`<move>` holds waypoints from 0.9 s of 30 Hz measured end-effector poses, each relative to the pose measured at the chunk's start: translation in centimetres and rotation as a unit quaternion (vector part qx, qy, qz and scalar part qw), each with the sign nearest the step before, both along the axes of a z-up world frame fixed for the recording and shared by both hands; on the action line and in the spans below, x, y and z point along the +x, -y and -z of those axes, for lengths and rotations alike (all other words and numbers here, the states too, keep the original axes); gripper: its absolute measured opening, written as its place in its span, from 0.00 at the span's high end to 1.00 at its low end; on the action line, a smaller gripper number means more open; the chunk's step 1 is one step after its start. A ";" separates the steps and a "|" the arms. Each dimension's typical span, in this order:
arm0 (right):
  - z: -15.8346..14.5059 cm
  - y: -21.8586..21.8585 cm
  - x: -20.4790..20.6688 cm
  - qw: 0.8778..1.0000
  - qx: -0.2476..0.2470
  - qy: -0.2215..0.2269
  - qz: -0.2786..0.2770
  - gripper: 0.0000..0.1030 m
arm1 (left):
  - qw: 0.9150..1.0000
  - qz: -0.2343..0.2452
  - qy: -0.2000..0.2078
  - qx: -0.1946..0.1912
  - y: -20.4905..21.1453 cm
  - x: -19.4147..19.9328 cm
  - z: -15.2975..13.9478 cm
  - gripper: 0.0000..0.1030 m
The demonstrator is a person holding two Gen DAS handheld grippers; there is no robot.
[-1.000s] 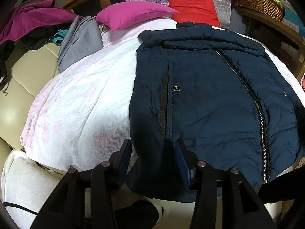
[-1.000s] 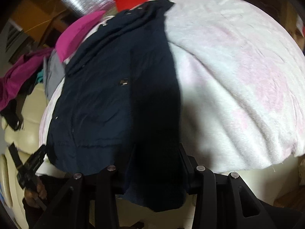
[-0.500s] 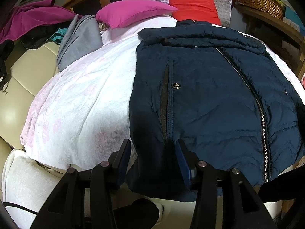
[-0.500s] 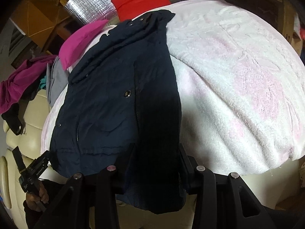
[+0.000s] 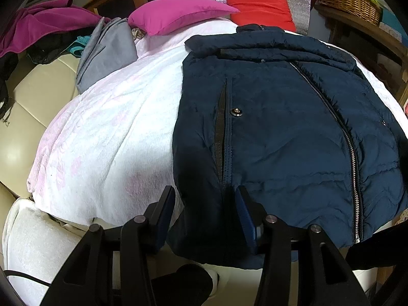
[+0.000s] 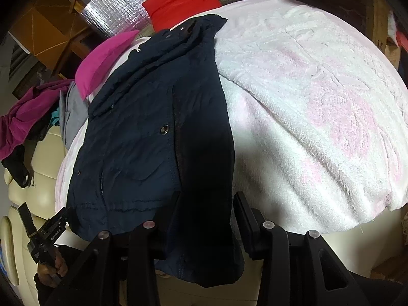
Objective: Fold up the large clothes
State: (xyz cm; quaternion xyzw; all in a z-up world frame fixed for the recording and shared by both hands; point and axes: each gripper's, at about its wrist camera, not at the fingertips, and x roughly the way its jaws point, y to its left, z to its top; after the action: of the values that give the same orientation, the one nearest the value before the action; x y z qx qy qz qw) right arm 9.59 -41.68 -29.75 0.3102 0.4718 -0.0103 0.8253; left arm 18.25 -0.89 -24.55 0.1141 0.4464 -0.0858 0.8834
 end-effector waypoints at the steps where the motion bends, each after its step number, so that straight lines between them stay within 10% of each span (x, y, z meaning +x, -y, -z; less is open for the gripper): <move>1: 0.0 0.1 0.0 1.000 0.001 0.001 0.001 0.56 | 1.000 0.000 0.000 0.000 0.0 0.0 0.0 0.51; 18: 0.1 -1.4 0.3 0.999 -0.027 -0.006 -0.037 0.57 | 1.000 0.005 -0.016 0.000 0.2 0.1 0.5 0.47; 24: 0.9 -2.6 0.8 0.996 -0.070 -0.028 -0.057 0.70 | 0.996 0.022 -0.055 -0.065 -0.3 0.4 1.0 0.45; 27: 0.6 -3.2 0.8 0.994 -0.085 -0.018 -0.071 0.77 | 0.993 0.019 -0.052 -0.102 -1.2 0.4 0.7 0.71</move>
State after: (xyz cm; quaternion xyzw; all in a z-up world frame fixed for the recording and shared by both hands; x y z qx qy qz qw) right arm 10.40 -38.51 -30.37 0.2043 0.5043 0.0023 0.8390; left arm 18.66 0.28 -25.27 0.0269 0.4784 -0.1534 0.8642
